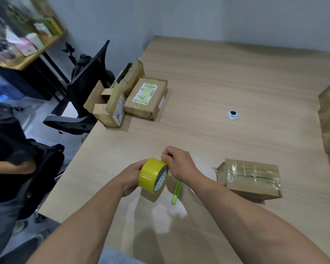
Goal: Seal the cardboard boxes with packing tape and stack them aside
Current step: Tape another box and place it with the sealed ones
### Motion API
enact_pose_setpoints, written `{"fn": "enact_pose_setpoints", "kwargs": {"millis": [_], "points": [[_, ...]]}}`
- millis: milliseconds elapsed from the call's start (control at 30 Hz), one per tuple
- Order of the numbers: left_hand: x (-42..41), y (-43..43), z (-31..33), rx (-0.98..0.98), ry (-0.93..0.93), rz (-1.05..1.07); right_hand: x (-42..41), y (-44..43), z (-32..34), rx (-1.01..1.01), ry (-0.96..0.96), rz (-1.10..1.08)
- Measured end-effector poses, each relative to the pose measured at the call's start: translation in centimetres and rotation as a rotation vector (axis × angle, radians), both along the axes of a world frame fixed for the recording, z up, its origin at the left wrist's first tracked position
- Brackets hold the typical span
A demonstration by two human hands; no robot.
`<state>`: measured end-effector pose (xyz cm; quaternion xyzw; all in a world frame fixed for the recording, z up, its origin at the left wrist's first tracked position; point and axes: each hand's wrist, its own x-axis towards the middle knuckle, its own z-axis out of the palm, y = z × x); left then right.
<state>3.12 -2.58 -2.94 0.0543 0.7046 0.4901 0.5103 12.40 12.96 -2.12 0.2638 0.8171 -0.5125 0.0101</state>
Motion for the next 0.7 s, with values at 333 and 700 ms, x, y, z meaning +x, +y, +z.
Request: {"fn": "enact_pose_setpoints", "kwargs": {"millis": [333,700], "points": [[-4.8,-2.7,-2.8,-0.091,0.109,-0.180,-6.4,-1.0,-2.7,-0.006,-0.118,-0.019],[-7.5,-3.4,-5.4,-0.349,-0.093,-0.458,-9.4,0.3,-6.5,0.013,-0.278,-0.047]]}}
